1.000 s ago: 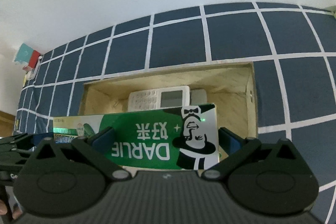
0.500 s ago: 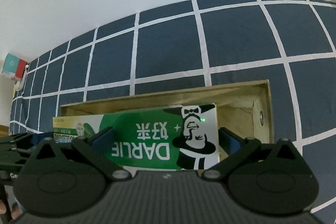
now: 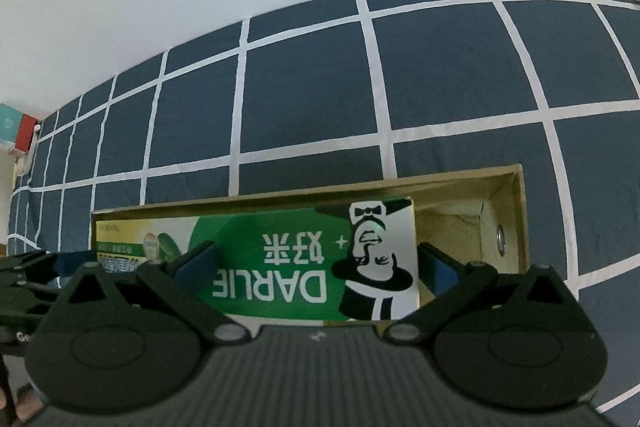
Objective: Organize objects
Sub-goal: 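Lower the toothpaste box with both grippers into the box beside the handsets, then open both grippers to release the toothpaste box and raise them out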
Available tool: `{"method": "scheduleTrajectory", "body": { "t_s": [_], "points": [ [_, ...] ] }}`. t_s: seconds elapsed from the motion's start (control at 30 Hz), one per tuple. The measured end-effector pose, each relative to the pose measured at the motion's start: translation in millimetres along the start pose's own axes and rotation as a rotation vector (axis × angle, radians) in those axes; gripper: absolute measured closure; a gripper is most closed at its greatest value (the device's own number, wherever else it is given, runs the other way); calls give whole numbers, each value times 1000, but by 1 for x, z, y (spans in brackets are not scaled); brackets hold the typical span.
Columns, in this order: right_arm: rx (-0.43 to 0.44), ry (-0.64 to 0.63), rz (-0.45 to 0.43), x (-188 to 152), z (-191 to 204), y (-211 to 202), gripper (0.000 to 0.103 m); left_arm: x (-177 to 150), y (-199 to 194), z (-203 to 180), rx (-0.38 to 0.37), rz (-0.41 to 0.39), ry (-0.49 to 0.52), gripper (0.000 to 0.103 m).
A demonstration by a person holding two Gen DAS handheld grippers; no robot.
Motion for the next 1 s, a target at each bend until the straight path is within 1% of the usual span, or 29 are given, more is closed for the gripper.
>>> {"method": "scheduleTrajectory", "body": {
  "t_s": [0.27,0.5,0.63,1.0],
  "points": [
    [-19,6,-1,3,-2,5,0,4,6,0,4,7,6,1],
    [-67,-9,-9,4,-2,9,0,4,13,0,11,17,10,0],
    [-82,-16,-7,5,-2,11,0,5,13,1,38,7,27,0],
    [-83,-13,-13,4,-2,5,0,0,2,0,35,-8,-3,0]
  ]
}}
Point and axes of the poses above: each gripper's, at about its wrist camera, not at the fingertips, and y roughly the way its jaws point, z to its left, x to its top, the point moved 10 cm from there along y, roughly the way its jaws point, and after that the axes turned 5 degrees about y, right-handed, at the moved point
